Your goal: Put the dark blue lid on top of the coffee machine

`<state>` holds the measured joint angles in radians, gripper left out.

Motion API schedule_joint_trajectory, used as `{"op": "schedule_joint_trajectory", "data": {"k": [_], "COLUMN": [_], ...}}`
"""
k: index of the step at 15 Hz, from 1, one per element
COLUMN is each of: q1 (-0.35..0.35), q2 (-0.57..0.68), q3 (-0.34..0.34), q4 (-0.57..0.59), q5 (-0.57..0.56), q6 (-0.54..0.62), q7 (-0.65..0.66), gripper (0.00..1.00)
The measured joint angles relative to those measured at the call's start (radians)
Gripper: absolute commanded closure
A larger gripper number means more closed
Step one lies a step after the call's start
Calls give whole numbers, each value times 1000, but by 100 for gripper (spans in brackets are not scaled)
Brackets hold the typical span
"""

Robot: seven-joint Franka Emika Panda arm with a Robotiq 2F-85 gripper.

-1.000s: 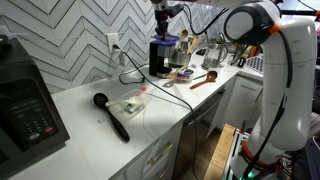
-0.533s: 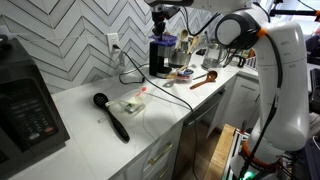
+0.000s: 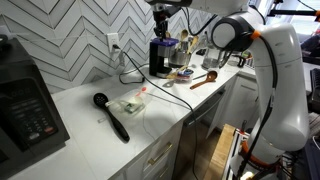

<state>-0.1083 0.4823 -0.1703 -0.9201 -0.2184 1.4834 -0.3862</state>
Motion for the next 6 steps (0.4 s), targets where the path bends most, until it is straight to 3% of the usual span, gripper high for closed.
{"op": "schedule_joint_trajectory", "data": {"k": [3,6], "q1": [-1,-8], "q2": [-1,-23], "q3": [0,5], "q4": [30,62], "q5": [9,50], "q6": [-17,-14], "q7": [-1,-30], "gripper": [4,0]}}
